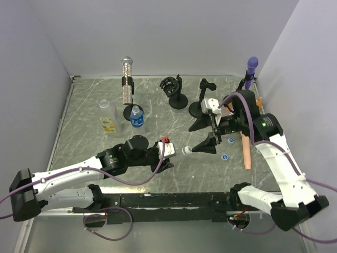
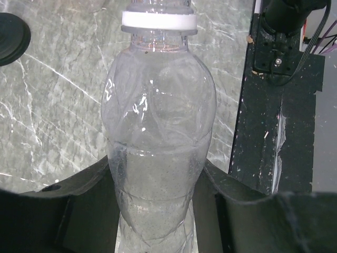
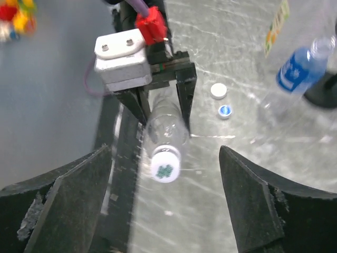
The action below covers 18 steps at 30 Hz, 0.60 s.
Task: Unscrew the bottle caps
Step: Unscrew the bottle cap from the plastic bottle.
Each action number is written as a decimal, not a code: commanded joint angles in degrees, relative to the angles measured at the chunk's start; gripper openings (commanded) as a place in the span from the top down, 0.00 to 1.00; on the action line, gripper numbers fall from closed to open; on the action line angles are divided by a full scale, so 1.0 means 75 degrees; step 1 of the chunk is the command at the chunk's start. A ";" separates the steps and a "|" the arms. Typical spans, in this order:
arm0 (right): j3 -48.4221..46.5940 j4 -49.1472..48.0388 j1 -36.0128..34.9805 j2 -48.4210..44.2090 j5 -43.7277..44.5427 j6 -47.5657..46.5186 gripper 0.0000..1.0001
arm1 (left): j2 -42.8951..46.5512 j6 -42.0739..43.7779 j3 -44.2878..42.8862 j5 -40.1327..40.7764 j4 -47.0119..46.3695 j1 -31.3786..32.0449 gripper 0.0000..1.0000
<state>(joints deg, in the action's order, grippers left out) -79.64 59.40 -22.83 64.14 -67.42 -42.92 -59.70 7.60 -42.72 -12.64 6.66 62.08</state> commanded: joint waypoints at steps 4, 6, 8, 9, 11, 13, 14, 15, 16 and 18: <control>0.0949 -0.1124 0.0313 -0.0349 0.0667 0.4174 0.13 | 0.0226 -0.0438 -0.0105 0.0232 -0.0430 0.0031 0.64; 0.1148 -0.0948 0.0313 -0.0325 0.0984 0.4280 0.13 | 0.0214 -0.0485 -0.0093 0.0268 -0.0512 0.0031 0.64; 0.1383 -0.0970 0.0290 -0.0349 0.1149 0.4362 0.13 | 0.0144 -0.0509 -0.0105 0.0280 -0.0571 0.0031 0.64; 0.1453 -0.1040 0.0244 -0.0349 0.1230 0.4409 0.14 | 0.0097 -0.0509 -0.0140 0.0291 -0.0594 0.0031 0.64; 0.1501 -0.1099 0.0150 -0.0291 0.1406 0.4421 0.15 | -0.0020 -0.0509 -0.0233 0.0315 -0.0571 0.0031 0.64; 0.1443 -0.1088 0.0103 -0.0197 0.1501 0.4421 0.18 | -0.0113 -0.0532 -0.0304 0.0338 -0.0571 0.0031 0.64; 0.1384 -0.1064 0.0091 -0.0115 0.1466 0.4410 0.19 | -0.0149 -0.0532 -0.0327 0.0350 -0.0559 0.0031 0.64; 0.1326 -0.1052 0.0068 -0.0068 0.1442 0.4410 0.20 | -0.0172 -0.0532 -0.0351 0.0362 -0.0559 0.0031 0.64; 0.1290 -0.1041 0.0044 -0.0021 0.1442 0.4398 0.21 | -0.0184 -0.0532 -0.0363 0.0362 -0.0548 0.0031 0.64; 0.1232 -0.1052 -0.0026 0.0038 0.1454 0.4398 0.24 | -0.0219 -0.0556 -0.0386 0.0362 -0.0524 0.0031 0.65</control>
<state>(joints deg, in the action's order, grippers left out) -68.18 52.66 -21.96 63.57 -57.34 -11.60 -60.95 4.73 -42.76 -10.52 5.02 62.08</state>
